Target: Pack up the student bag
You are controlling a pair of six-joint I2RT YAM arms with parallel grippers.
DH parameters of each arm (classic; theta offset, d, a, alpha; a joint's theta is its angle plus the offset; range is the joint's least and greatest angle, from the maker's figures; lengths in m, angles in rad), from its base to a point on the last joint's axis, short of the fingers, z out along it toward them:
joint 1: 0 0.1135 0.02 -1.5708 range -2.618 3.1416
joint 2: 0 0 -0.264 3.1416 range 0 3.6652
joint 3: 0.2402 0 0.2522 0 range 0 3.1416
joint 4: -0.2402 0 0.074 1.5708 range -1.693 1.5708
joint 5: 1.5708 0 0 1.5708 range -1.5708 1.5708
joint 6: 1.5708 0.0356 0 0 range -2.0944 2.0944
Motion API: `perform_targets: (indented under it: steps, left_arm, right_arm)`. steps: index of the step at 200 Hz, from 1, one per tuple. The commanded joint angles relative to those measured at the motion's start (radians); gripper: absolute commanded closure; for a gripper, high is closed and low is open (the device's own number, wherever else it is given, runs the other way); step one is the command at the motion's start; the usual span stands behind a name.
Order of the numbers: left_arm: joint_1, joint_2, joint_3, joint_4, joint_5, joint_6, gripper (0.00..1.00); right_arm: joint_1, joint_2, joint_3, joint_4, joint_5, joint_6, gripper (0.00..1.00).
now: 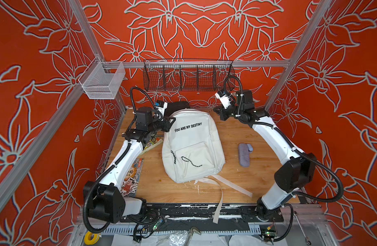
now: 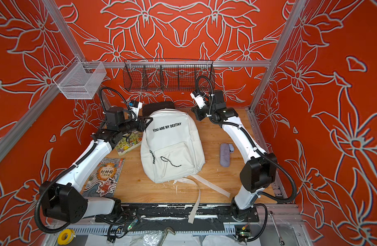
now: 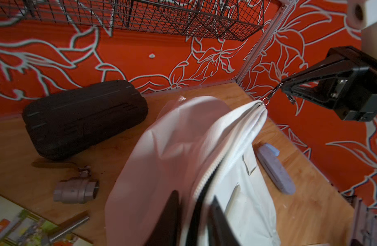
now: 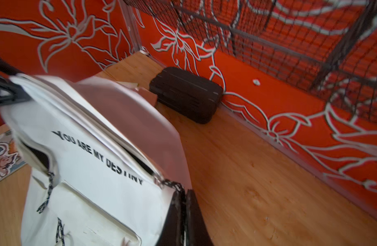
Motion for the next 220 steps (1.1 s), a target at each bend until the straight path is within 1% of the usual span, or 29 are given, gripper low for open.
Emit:
perform_targets:
  steps: [1,7,21,32,41,59,71,109,134,161,173,181,203,220]
  left_arm:
    - [-0.038,-0.046,0.048,-0.054,0.011,0.132,0.52]
    - [-0.048,-0.049,0.059,-0.06,0.003,0.153,0.47]
    - [-0.069,-0.045,0.091,-0.062,0.0,0.205,0.39]
    - [-0.089,-0.027,0.14,-0.091,0.005,0.259,0.34]
    - [-0.104,0.001,0.196,-0.131,0.017,0.298,0.32]
    - [-0.128,0.084,0.336,-0.233,0.039,0.36,0.31]
    - [-0.136,0.147,0.425,-0.291,0.074,0.391,0.31]
    - [-0.161,0.343,0.663,-0.457,0.159,0.492,0.31]
    - [-0.189,0.457,0.805,-0.583,0.159,0.57,0.33]
    - [-0.193,0.534,0.89,-0.641,0.14,0.596,0.35]
    - [-0.193,0.557,0.912,-0.649,0.128,0.603,0.38]
    - [-0.193,0.569,0.925,-0.65,0.117,0.601,0.43]
    - [-0.193,0.584,0.952,-0.666,0.11,0.604,0.67]
    - [-0.193,0.581,0.945,-0.667,0.107,0.615,0.79]
  right_arm:
    - [0.034,0.011,0.107,-0.012,-0.14,-0.129,1.0]
    - [0.044,0.019,0.128,-0.028,-0.149,-0.149,1.0]
    - [0.064,0.031,0.165,-0.051,-0.155,-0.181,1.0]
    - [0.076,0.034,0.177,-0.063,-0.153,-0.201,1.0]
    - [0.083,0.036,0.183,-0.065,-0.155,-0.21,1.0]
    - [0.092,0.033,0.185,-0.061,-0.165,-0.223,1.0]
    - [0.097,0.032,0.186,-0.059,-0.175,-0.231,1.0]
    - [0.114,0.035,0.208,-0.07,-0.176,-0.254,1.0]
    - [0.117,0.042,0.229,-0.082,-0.161,-0.252,1.0]
    - [0.119,0.039,0.231,-0.079,-0.152,-0.242,1.0]
    - [0.12,0.038,0.231,-0.079,-0.15,-0.241,1.0]
    - [0.122,0.037,0.231,-0.081,-0.143,-0.241,1.0]
    - [0.122,0.036,0.234,-0.086,-0.112,-0.236,1.0]
    - [0.122,0.036,0.237,-0.086,-0.087,-0.229,1.0]
